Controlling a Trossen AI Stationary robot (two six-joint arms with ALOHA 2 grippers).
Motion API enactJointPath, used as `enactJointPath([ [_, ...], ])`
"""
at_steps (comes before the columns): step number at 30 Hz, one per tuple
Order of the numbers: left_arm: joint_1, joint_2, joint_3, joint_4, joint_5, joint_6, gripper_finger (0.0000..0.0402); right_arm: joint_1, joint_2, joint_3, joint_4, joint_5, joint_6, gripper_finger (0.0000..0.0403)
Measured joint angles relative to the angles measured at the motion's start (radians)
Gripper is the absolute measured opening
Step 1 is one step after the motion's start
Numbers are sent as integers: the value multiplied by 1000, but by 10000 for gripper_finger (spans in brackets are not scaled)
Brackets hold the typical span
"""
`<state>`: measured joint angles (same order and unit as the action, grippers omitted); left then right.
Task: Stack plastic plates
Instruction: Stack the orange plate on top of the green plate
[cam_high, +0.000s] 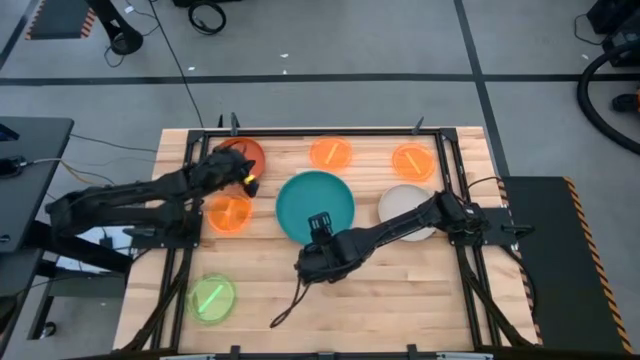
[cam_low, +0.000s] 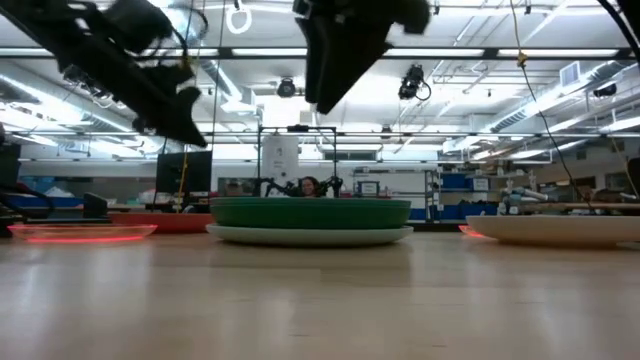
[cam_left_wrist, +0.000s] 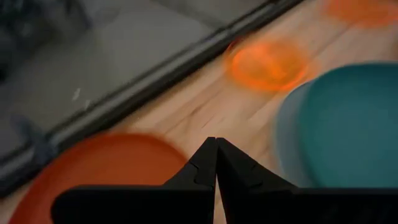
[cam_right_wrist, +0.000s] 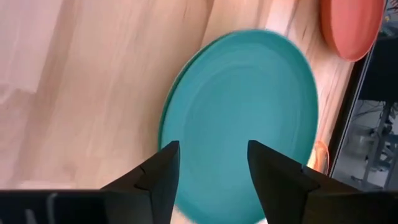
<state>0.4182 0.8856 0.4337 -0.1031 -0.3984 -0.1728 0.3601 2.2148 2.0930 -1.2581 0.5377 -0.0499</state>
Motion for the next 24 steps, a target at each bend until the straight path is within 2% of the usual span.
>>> enactJointPath([
  [3, 55, 82, 22, -53, 34, -40, 32, 22, -21, 0, -30, 2, 62, 195],
  [6, 75, 167, 22, -65, 66, -74, 65, 46, -36, 0, -35, 21, 118, 195],
  [11, 49, 321, 22, 12, 41, -107, 131, 75, -41, 0, -27, 47, 148, 195],
  [14, 49, 399, 22, 78, 35, -101, 154, 81, -41, 0, -23, 47, 163, 194],
  [20, 57, 494, 22, 121, 29, -96, 151, 84, -41, 0, -20, 49, 206, 194],
  [24, 57, 561, 22, 144, -34, -103, 142, 83, -41, 0, -8, 49, 212, 194],
])
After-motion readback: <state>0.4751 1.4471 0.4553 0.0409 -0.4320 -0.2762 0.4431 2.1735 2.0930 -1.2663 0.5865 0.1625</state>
